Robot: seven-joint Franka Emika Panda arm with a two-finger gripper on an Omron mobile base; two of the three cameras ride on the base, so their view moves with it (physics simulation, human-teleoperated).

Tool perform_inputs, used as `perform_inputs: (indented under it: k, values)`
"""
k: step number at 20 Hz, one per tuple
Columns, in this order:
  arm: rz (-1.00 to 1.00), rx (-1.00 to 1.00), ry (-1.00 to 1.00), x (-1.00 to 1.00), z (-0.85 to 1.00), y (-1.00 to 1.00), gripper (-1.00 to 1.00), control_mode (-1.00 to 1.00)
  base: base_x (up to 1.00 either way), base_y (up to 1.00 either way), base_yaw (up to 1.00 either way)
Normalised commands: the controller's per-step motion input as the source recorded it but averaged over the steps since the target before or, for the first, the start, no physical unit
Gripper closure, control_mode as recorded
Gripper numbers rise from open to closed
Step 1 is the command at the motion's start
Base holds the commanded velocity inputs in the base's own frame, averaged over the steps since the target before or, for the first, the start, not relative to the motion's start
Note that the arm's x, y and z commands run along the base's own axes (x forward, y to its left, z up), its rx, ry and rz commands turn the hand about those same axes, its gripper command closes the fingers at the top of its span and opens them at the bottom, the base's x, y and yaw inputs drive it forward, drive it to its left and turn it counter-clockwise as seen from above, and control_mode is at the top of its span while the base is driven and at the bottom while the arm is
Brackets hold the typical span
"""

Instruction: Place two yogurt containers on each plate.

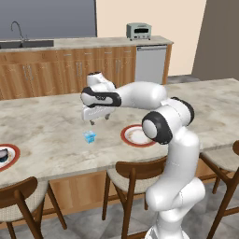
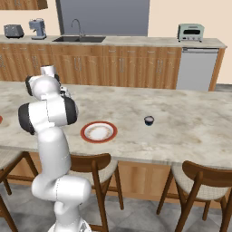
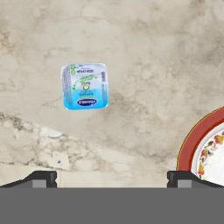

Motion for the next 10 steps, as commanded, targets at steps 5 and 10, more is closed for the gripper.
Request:
perform_inputs:
  k: [5, 10]
  values:
    - [-0.05, 0.0, 0.09, 0.0, -0.31, 0.44, -1.0, -1.0, 0.0, 0.0, 0.0]
    - [-0.1, -0.03, 0.02, 0.0, -0.33, 0.31, -1.0, -1.0, 0.0, 0.0, 0.0]
